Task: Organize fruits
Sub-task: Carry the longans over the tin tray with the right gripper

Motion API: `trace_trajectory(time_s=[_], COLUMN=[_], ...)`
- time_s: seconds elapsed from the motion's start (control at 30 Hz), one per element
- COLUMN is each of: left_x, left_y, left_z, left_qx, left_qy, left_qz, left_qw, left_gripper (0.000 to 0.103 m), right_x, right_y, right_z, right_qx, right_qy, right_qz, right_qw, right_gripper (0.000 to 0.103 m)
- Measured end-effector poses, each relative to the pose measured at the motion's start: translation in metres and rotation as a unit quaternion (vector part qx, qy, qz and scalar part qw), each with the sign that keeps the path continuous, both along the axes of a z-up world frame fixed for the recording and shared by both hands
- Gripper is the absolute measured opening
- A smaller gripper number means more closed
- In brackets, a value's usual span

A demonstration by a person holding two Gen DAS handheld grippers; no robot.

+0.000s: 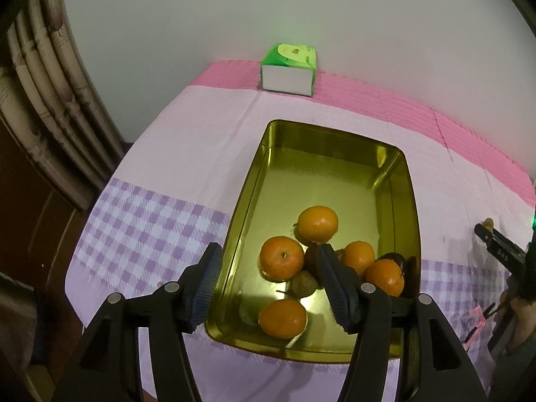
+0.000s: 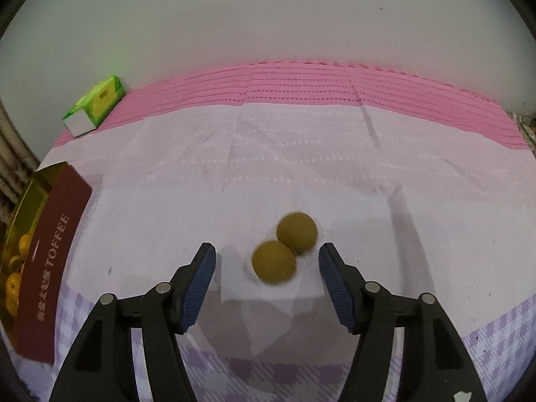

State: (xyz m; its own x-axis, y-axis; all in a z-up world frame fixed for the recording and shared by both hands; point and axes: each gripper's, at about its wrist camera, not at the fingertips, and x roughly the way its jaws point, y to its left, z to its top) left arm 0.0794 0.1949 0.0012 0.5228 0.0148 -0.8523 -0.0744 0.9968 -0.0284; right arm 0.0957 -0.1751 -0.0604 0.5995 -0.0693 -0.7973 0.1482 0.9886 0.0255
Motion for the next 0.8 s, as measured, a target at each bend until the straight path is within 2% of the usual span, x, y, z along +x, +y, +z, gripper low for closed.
trace_trajectory(time_s=[0.13, 0.27, 0.53, 0.8], left_x=[-0.002, -0.005, -0.011, -0.012], left_y=[-0.001, -0.001, 0.002, 0.002], left_z=[-0.001, -0.001, 0.000, -0.001], left_qx=[0.000, 0.000, -0.001, -0.001], left_qy=[0.004, 0.005, 0.005, 0.004], left_qz=[-0.003, -0.007, -0.008, -0.007], left_qw=[1.0000, 1.0000, 1.0000, 1.0000], left_gripper=[0.060, 0.062, 0.063, 0.065], right_x=[0.007, 0.007, 0.005, 0.002], right_y=[0.008, 0.016, 0.016, 0.018], right_z=[0.000, -0.002, -0.001, -0.001], right_qx=[-0.012, -0.040, -0.045, -0.048], right_qy=[0.002, 0.003, 0.004, 0.006], right_qz=[0.002, 0.015, 0.025, 0.029], right_qw=[1.000, 0.999, 0.999, 0.998], right_gripper=[0.044, 0.038, 0.024, 0.022])
